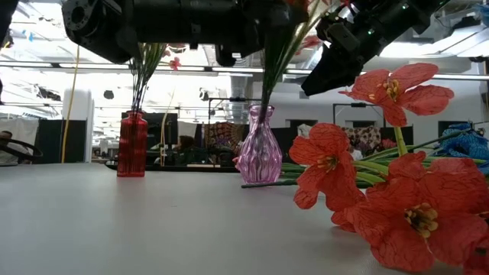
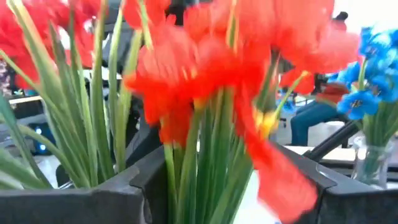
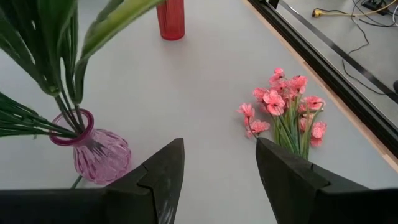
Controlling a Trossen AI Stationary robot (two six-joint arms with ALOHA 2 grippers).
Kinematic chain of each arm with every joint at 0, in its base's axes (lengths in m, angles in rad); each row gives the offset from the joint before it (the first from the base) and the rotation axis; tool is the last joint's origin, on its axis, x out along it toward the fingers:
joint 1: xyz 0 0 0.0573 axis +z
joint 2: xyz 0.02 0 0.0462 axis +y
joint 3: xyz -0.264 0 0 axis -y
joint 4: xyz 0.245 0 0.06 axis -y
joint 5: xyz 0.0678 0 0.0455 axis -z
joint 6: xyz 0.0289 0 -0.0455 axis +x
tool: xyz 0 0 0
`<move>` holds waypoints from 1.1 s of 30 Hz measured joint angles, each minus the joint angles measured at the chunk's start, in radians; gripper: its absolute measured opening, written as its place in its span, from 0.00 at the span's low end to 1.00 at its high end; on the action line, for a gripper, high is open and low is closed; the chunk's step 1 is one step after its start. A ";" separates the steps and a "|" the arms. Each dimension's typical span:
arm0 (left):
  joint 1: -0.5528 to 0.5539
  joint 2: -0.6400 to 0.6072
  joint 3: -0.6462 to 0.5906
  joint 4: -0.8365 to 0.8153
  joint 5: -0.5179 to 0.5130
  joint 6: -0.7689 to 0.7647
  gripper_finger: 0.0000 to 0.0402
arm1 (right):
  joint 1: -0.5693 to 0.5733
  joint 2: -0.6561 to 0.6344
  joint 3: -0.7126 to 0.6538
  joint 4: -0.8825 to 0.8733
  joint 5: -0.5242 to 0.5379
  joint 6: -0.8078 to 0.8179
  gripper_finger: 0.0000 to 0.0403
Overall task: Sort flowers into vase by color
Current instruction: Put the top red flowers into the purple vase
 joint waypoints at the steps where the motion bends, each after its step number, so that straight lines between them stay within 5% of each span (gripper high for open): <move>1: -0.004 -0.009 0.000 0.000 0.000 0.000 0.52 | 0.000 0.000 0.000 0.000 0.000 0.000 0.56; 14: -0.051 -0.185 0.000 -0.200 -0.004 0.047 0.52 | -0.060 -0.006 0.000 -0.063 0.000 0.000 0.56; 25: -0.088 -0.442 0.000 -0.623 -0.016 0.045 0.52 | -0.138 -0.024 0.000 -0.085 0.000 0.001 0.56; 33: -0.059 -0.439 0.000 -0.713 -0.021 -0.035 0.52 | -0.151 -0.024 0.000 -0.082 -0.001 0.001 0.56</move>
